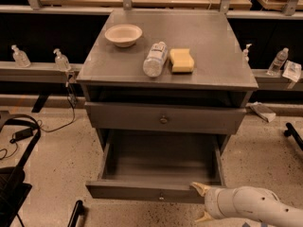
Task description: Open middle drawer
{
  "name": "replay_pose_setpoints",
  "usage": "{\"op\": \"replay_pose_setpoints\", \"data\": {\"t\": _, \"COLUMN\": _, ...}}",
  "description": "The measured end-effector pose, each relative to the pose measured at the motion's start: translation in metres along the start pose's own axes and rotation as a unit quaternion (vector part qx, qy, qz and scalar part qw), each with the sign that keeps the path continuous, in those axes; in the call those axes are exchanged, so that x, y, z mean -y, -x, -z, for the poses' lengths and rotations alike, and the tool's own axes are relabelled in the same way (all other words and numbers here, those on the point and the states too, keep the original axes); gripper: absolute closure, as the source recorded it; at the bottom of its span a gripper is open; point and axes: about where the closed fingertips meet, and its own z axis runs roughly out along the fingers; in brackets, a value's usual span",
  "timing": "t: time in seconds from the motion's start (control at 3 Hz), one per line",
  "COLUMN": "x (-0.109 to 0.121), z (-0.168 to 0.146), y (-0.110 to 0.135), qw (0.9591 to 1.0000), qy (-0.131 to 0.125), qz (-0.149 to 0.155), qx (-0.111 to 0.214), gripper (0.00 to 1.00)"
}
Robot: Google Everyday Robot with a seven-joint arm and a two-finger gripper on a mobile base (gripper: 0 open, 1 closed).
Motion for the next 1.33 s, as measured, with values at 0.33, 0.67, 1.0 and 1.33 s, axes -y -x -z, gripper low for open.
{"op": "replay_pose_setpoints", "data": {"t": 0.33, "x": 0.000, "z": 0.000, "y": 0.000, "qw": 1.0000, "qy": 0.000, "qz": 0.000, "qx": 0.000, "gripper": 0.36}}
{"op": "replay_pose_setpoints", "data": {"t": 0.67, "x": 0.000, "z": 0.000, "y": 0.000, "qw": 1.0000, "qy": 0.000, "qz": 0.000, "qx": 0.000, "gripper": 0.35}}
{"op": "replay_pose_setpoints", "data": {"t": 1.0, "x": 0.003, "z": 0.002, "y": 0.000, "qw": 1.0000, "qy": -0.005, "qz": -0.001, "qx": -0.001, "gripper": 0.33}}
{"op": "replay_pose_setpoints", "data": {"t": 1.33, "x": 0.041, "z": 0.027, "y": 0.002, "qw": 0.9975, "qy": -0.068, "qz": -0.014, "qx": -0.016, "gripper": 0.17}}
